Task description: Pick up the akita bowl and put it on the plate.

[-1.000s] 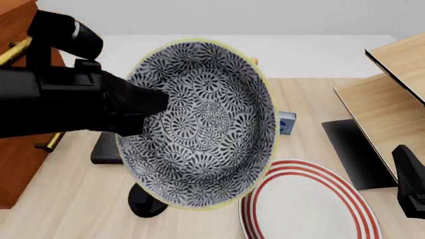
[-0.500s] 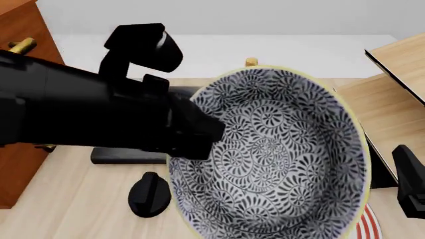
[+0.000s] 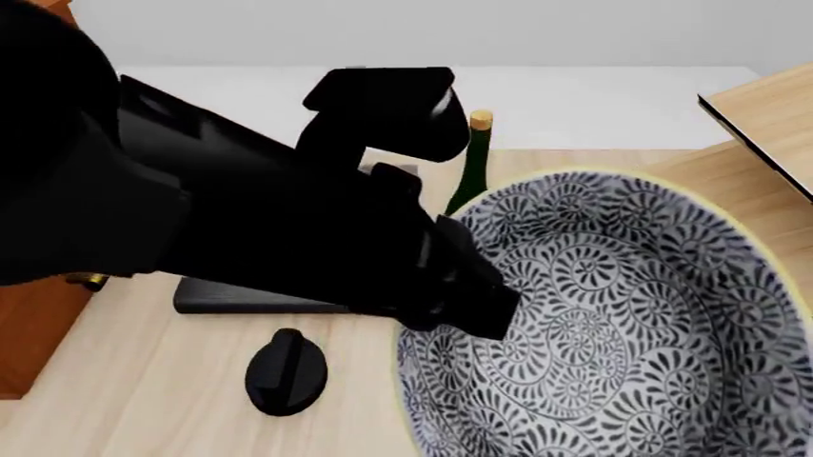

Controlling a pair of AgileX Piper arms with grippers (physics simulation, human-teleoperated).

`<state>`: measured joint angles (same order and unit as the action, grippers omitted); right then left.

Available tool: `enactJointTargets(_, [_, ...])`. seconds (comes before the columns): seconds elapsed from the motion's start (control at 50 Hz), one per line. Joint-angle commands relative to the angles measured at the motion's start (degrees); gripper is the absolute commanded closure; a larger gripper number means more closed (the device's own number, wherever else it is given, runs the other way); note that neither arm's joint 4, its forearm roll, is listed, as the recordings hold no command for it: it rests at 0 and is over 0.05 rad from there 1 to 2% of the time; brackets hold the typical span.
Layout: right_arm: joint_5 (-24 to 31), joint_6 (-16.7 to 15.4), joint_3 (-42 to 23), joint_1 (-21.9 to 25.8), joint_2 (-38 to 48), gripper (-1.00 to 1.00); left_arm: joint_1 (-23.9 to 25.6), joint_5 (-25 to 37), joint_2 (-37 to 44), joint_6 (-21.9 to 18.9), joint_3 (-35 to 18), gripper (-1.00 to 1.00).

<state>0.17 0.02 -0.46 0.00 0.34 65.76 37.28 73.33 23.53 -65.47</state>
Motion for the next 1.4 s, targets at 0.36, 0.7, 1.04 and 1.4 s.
enactJointTargets(0.36, [0.0, 0.0, 0.0, 0.0, 0.0, -1.00, -1.4, -8.4, 3.9, 2.0, 6.1, 1.00])
enactJointTargets(0.7, [0.0, 0.0, 0.0, 0.0, 0.0, -1.00, -3.2, -9.7, 4.6, 1.5, 7.9, 1.00])
enactJointTargets(1.04, [0.0, 0.0, 0.0, 0.0, 0.0, -1.00, -4.0, -13.6, 6.7, 1.6, 9.5, 1.00])
enactJointTargets(1.4, [0.0, 0.0, 0.0, 0.0, 0.0, -1.00, -1.8, -21.3, 9.3, 4.0, 12.6, 1.00])
